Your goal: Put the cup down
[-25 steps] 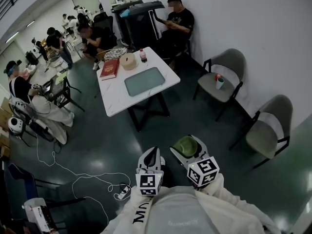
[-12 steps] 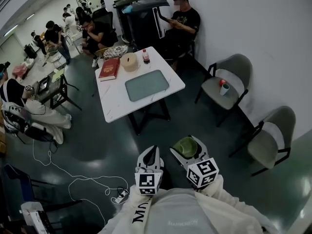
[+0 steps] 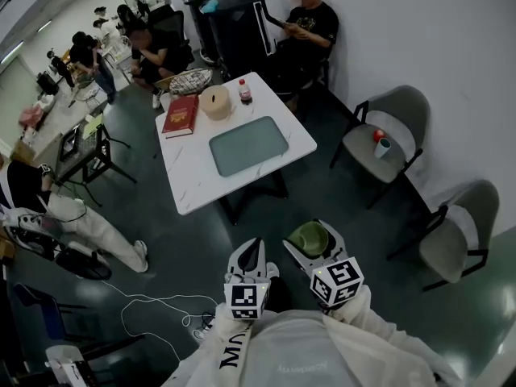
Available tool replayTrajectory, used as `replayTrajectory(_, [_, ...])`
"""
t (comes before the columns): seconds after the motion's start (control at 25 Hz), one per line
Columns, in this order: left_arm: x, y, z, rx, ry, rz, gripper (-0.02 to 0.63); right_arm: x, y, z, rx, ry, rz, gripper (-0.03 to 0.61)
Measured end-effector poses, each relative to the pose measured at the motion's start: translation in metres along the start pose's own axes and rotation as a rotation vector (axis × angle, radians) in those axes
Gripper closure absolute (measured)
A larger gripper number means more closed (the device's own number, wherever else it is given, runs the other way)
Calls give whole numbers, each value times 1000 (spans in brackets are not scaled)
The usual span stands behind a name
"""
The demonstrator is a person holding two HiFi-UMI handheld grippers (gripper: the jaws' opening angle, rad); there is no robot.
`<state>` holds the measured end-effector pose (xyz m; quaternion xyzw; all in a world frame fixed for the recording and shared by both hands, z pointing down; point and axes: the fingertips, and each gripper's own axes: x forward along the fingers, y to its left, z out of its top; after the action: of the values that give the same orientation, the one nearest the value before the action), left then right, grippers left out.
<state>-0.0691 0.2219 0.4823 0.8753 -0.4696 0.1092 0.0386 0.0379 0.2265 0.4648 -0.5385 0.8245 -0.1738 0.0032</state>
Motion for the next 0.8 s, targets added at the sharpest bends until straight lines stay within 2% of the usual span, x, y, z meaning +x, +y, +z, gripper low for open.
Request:
replayTrajectory(0.4, [38, 44, 0, -25, 40, -5, 603, 57, -9, 7, 21, 32, -1, 178])
replayTrajectory(0.8, [82, 98, 10, -27, 41, -19, 603, 126, -12, 21, 10, 46, 1, 178])
